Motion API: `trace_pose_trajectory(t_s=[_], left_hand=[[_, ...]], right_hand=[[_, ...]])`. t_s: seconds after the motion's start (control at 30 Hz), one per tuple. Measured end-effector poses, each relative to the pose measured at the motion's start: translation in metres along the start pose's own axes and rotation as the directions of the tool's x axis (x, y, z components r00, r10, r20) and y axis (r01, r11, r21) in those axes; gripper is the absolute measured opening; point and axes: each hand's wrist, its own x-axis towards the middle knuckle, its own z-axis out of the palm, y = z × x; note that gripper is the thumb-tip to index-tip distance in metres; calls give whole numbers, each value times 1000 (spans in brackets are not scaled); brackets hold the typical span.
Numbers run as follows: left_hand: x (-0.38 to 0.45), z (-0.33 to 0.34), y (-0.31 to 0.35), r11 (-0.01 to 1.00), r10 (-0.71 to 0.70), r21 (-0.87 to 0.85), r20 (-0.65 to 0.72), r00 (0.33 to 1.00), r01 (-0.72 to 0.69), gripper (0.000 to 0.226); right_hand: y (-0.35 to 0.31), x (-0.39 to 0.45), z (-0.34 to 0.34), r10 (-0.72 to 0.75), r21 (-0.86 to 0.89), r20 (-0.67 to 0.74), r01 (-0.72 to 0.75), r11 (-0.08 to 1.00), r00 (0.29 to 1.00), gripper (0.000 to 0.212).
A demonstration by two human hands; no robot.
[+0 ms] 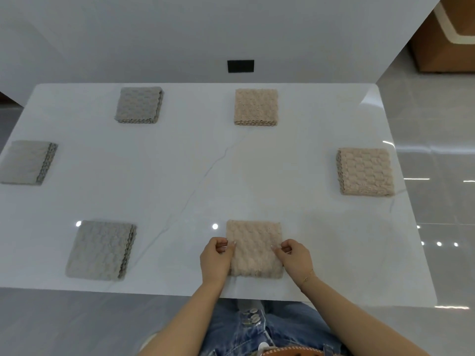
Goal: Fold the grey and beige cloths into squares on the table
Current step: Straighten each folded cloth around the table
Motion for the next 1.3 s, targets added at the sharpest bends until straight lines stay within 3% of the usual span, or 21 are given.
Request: trace_pose_trajectory(t_s=[0.6,0.77,0.97,1.07,1.17,1.3], left_hand=[[4,6,3,1000,-12,20,-14,1000,12,12],[1,-10,7,995,71,69,-26,997,-69,23],[6,-61,1,961,197,214,-93,976,-174,27],[17,-91,-6,961,209,205,-105,972,-184,30],[39,-126,-16,964,209,187,-96,973,-188,30],[73,-184,-30,970,188,172,-90,978,-170,29]], right_hand=[[-5,-3,-7,-8,-6,25,8,1000,1000,16],[-13,-4,-15,-243,-142,6,241,960,970,45],[-48,-10,2,-545,-303,219,587,750,809,38],[-73,-16,28,-554,-294,332,641,709,764,38],[-100,-22,68,-547,-272,377,654,706,748,52],[-129,-29,135,-462,-276,410,590,758,786,32]])
